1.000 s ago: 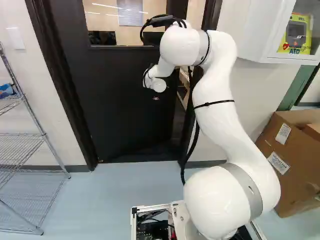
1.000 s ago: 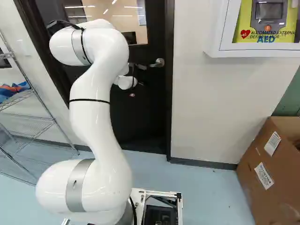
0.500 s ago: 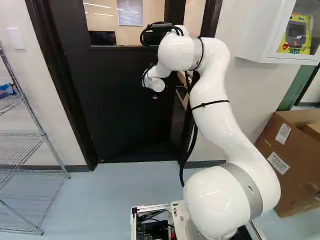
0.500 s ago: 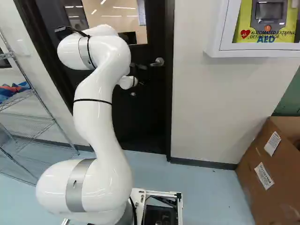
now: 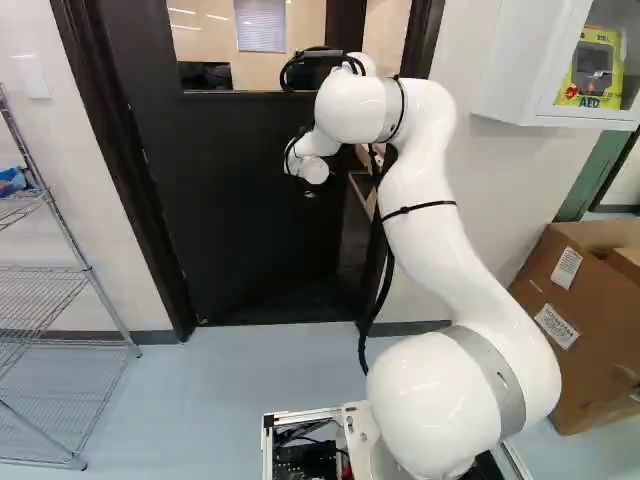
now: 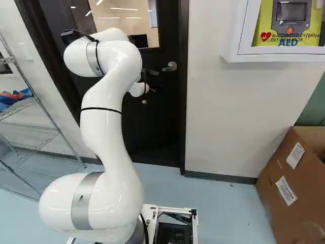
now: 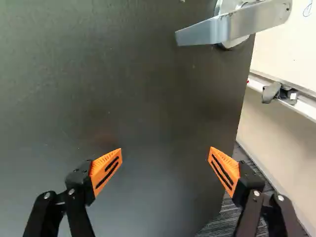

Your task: Open the door and move inside

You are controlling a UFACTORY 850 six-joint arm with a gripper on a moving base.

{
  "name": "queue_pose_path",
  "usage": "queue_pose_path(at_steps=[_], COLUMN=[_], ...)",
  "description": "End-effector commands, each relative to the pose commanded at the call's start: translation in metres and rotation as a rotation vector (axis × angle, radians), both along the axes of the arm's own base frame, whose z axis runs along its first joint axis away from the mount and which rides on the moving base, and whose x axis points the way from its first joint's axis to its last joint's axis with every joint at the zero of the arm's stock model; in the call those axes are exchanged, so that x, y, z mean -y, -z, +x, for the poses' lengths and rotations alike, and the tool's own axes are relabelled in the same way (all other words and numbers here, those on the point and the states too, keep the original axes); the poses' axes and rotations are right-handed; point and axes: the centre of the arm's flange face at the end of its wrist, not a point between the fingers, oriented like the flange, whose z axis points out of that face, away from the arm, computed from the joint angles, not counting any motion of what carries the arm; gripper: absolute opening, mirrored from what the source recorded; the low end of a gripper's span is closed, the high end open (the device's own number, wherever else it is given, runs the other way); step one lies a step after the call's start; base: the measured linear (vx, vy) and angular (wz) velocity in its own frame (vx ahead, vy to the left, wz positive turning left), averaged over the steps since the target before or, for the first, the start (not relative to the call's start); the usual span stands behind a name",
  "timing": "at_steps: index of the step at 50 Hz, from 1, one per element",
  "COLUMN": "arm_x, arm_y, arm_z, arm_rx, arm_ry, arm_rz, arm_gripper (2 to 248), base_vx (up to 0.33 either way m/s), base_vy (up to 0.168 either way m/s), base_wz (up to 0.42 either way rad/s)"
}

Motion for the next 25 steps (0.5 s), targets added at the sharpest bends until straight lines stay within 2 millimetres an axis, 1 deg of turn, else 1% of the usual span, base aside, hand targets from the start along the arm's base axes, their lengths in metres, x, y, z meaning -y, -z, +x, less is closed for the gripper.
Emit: queue_pose_path(at_steps=[25], arm_x=[0.0], arm_y=[-0.01], arm_z=[-0.048], arm_rx=[-0.044], arm_ry=[-0.025], arm_rz=[-0.019], arm_gripper=[247], base_vx=[0.0], base_vy=[0.0], base_wz=[0.0])
